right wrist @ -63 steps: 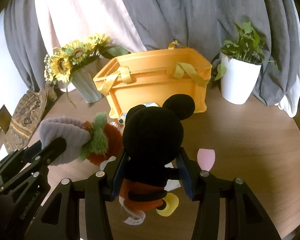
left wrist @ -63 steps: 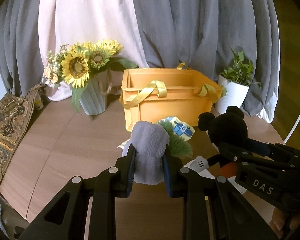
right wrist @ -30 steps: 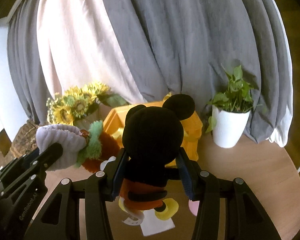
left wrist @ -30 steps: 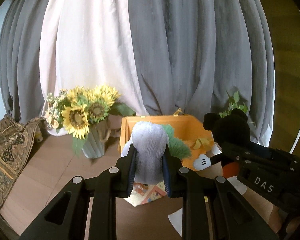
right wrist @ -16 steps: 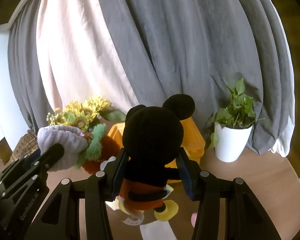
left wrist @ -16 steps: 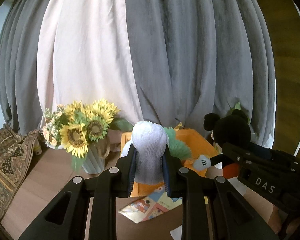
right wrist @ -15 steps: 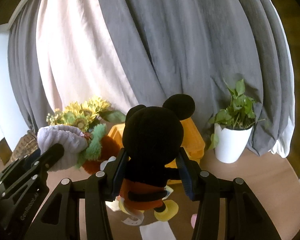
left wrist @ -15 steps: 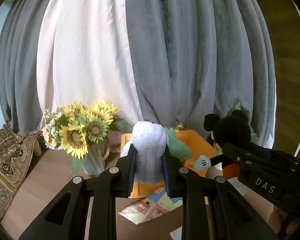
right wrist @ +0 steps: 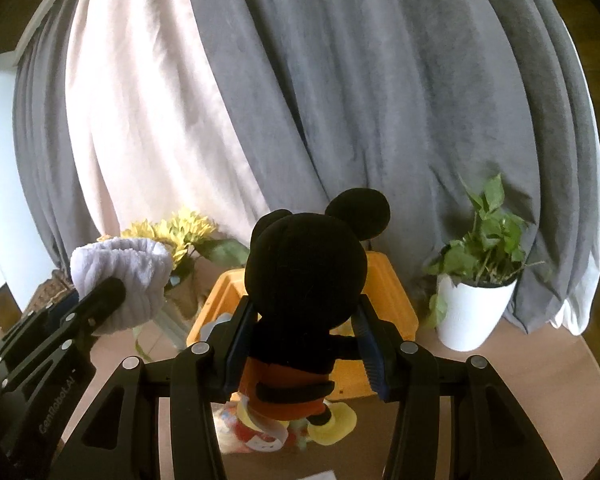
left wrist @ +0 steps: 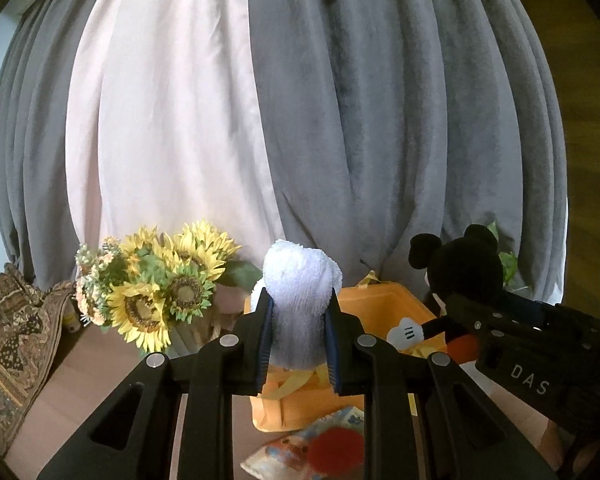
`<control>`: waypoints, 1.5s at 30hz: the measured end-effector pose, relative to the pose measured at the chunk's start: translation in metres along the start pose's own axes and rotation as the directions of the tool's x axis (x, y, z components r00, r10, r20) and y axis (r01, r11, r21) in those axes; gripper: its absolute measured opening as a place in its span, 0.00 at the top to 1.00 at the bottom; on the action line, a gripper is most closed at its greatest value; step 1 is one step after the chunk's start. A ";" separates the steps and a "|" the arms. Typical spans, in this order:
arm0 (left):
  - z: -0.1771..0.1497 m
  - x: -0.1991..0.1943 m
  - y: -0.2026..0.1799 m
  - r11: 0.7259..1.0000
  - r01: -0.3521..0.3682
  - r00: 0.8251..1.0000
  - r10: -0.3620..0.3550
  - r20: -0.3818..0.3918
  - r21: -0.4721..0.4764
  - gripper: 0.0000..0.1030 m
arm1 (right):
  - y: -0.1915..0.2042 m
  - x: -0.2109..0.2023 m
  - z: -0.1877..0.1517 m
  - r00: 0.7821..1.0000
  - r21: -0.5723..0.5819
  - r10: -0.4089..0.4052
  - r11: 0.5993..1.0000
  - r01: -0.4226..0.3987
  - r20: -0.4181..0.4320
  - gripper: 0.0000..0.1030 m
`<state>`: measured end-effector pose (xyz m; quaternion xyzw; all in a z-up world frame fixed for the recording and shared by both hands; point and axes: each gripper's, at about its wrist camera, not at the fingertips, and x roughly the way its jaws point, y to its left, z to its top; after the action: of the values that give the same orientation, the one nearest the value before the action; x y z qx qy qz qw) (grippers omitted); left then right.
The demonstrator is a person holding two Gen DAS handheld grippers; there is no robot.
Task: Organize soft objects
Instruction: 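Lower the Mickey plush with the right tool while the left tool lowers the white plush into the crate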
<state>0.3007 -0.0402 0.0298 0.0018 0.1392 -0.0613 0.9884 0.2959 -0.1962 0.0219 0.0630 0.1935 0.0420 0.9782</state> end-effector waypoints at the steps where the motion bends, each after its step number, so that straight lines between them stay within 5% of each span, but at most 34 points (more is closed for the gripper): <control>1: 0.001 0.004 0.000 1.000 0.000 1.000 0.000 -0.001 0.000 0.77 | -0.001 0.003 0.001 1.000 -0.002 0.001 1.000 -0.001 0.001 0.51; 25: 0.012 0.119 0.018 1.000 -0.005 0.997 0.005 -0.074 0.000 0.77 | -0.005 0.113 0.037 0.999 -0.002 0.027 1.000 -0.027 -0.020 0.51; 45: -0.033 0.194 0.009 0.999 0.043 0.960 -0.048 -0.275 -0.024 0.74 | -0.024 0.203 0.001 0.971 0.057 0.027 0.998 -0.014 -0.239 0.49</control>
<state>0.4772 -0.0540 -0.0558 -0.0015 0.2761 -0.0821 0.9576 0.4851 -0.1988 -0.0567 0.0861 0.3106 0.0542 0.9451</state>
